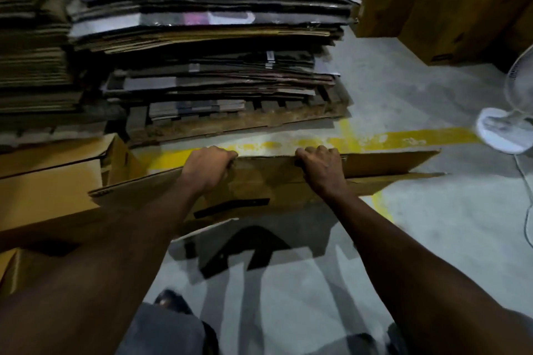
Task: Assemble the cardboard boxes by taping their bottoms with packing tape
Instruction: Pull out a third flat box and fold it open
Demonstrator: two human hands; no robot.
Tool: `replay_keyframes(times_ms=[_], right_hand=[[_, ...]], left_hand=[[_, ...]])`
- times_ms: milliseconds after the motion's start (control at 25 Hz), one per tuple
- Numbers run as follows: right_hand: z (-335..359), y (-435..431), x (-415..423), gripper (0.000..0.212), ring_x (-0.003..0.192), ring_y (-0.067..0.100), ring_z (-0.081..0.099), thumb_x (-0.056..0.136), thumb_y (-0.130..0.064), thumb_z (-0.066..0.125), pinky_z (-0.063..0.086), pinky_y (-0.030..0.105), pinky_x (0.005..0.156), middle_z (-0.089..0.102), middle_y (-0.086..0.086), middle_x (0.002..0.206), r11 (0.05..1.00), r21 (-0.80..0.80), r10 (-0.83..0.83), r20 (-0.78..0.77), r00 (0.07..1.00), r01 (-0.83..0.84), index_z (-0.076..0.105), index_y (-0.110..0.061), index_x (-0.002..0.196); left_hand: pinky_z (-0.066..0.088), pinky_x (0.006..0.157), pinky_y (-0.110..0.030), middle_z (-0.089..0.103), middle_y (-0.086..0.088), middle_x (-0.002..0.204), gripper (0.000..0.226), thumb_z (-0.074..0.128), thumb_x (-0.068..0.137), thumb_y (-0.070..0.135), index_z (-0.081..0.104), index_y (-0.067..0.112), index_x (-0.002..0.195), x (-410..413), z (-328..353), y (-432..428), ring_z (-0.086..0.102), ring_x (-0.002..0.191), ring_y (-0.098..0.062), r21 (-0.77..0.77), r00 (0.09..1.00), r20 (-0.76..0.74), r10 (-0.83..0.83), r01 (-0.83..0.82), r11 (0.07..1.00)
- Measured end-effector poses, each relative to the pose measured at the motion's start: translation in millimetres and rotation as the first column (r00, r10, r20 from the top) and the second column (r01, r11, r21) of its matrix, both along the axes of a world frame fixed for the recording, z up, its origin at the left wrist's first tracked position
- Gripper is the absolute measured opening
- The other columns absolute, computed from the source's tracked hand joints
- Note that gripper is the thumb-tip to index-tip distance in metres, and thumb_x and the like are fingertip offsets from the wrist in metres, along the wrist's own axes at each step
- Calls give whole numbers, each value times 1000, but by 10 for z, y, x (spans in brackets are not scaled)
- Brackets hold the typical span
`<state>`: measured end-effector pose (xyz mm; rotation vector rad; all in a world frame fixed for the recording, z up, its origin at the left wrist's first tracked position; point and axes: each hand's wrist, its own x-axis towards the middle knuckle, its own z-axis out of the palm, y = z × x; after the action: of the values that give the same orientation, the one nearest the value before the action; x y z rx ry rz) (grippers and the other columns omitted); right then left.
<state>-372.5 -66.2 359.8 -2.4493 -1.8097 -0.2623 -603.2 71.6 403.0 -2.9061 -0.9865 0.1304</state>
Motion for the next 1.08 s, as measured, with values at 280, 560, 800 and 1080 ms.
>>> replay_keyframes(times_ms=[280, 560, 800, 1080], right_hand=[[-12, 190, -190, 18, 96, 31, 54, 97, -21, 55, 38, 42, 77, 66, 7, 101, 1000, -13, 16, 28, 999, -16, 61, -20, 113], [-12, 180, -222, 25, 104, 32, 51, 96, -26, 55, 37, 43, 84, 64, 7, 111, 1000, -31, -3, 27, 1000, 4, 57, -22, 121], [-33, 227, -240, 24, 99, 33, 49, 87, -20, 66, 39, 45, 80, 57, 8, 106, 999, 28, -37, 126, 991, 34, 63, -21, 110], [-152, 198, -345, 47, 92, 31, 49, 78, -17, 75, 44, 41, 71, 53, 13, 111, 996, 80, 26, 84, 996, -33, 53, -17, 120]], left_hand=[[38, 70, -38, 50, -7, 106, 39, 64, 82, 9, 50, 21, 116, -189, -297, -54, 51, 90, -27, 97, 962, 273, -1, -26, 995], [40, 82, -38, 50, -5, 117, 38, 68, 84, 28, 50, 23, 118, -89, -258, -42, 48, 102, -24, 154, 971, 239, 18, -57, 986], [44, 86, -36, 56, -2, 114, 32, 64, 89, 26, 53, 21, 119, -29, -299, 17, 52, 101, -20, 65, 967, 254, 5, -22, 998], [50, 83, -36, 67, -3, 106, 24, 51, 97, 27, 69, 14, 107, -43, -332, 135, 59, 96, -20, -102, 926, 378, 7, 35, 994]])
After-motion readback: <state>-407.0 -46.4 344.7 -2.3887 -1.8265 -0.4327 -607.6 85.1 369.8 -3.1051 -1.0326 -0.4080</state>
